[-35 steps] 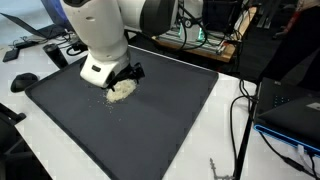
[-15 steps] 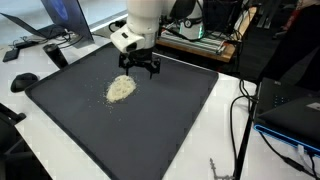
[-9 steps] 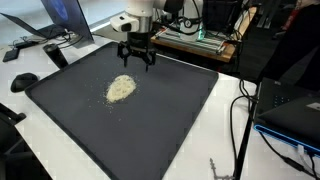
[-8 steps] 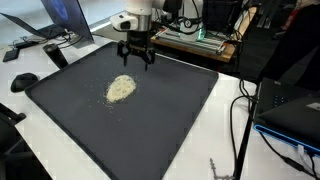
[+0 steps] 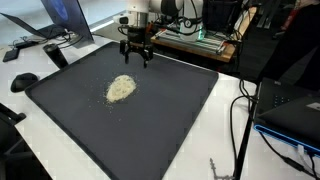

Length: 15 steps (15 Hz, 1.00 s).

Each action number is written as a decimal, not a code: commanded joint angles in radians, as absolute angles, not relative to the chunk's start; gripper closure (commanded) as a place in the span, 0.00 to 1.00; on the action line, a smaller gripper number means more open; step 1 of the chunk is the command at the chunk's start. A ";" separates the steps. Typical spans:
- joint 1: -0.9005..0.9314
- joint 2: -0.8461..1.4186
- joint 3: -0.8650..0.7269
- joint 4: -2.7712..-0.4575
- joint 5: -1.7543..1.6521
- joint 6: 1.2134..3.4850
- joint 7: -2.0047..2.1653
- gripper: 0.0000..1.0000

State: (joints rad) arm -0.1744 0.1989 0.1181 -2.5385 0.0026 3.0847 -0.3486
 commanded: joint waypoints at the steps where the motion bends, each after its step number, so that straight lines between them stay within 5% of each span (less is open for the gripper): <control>1: -0.410 0.240 0.379 -2.559 0.190 3.203 -0.519 0.00; 6: -0.743 0.366 0.663 -2.547 0.142 3.311 -0.551 0.00; 15: -1.158 0.571 0.883 -2.559 -0.023 3.365 -0.622 0.00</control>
State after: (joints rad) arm -1.0498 0.4933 0.8265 -2.5581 0.0394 3.3407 -0.5839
